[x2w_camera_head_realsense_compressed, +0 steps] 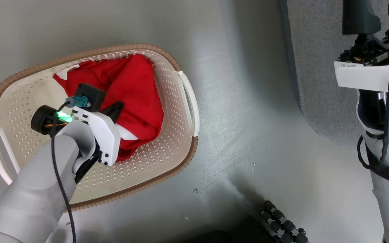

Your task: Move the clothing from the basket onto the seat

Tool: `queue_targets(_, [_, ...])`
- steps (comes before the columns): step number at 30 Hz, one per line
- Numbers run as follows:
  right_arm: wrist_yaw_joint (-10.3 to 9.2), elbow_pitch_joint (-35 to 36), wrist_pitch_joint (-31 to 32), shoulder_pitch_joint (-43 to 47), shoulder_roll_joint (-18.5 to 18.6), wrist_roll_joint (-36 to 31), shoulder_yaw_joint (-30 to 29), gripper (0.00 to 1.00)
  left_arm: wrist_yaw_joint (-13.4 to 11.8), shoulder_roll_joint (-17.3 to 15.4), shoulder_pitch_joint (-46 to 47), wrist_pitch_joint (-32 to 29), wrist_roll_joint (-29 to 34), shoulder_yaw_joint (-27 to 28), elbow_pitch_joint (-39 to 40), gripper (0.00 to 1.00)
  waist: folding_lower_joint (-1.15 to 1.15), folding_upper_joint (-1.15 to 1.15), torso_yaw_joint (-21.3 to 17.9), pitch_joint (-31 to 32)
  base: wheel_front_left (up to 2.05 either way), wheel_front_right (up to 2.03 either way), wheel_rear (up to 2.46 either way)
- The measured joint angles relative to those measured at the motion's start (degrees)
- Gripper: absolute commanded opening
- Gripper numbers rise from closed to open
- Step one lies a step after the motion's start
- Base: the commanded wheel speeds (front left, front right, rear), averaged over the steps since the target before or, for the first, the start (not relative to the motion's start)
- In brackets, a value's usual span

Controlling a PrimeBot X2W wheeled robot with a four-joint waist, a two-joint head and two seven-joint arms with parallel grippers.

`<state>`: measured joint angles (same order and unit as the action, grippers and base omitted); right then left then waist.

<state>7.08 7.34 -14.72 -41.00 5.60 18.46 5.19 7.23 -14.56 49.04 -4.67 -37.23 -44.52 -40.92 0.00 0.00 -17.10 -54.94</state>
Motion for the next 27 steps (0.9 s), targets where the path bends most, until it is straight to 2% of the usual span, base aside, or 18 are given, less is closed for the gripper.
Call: queue_targets(27, [0.0,-0.9,0.0,-0.5,2.6,-2.0,-1.7,1.0,0.0,-0.1,-3.2,16.5,-5.3,6.1,4.7,0.0,0.0,0.0,4.8,6.4,0.0,0.0,0.0])
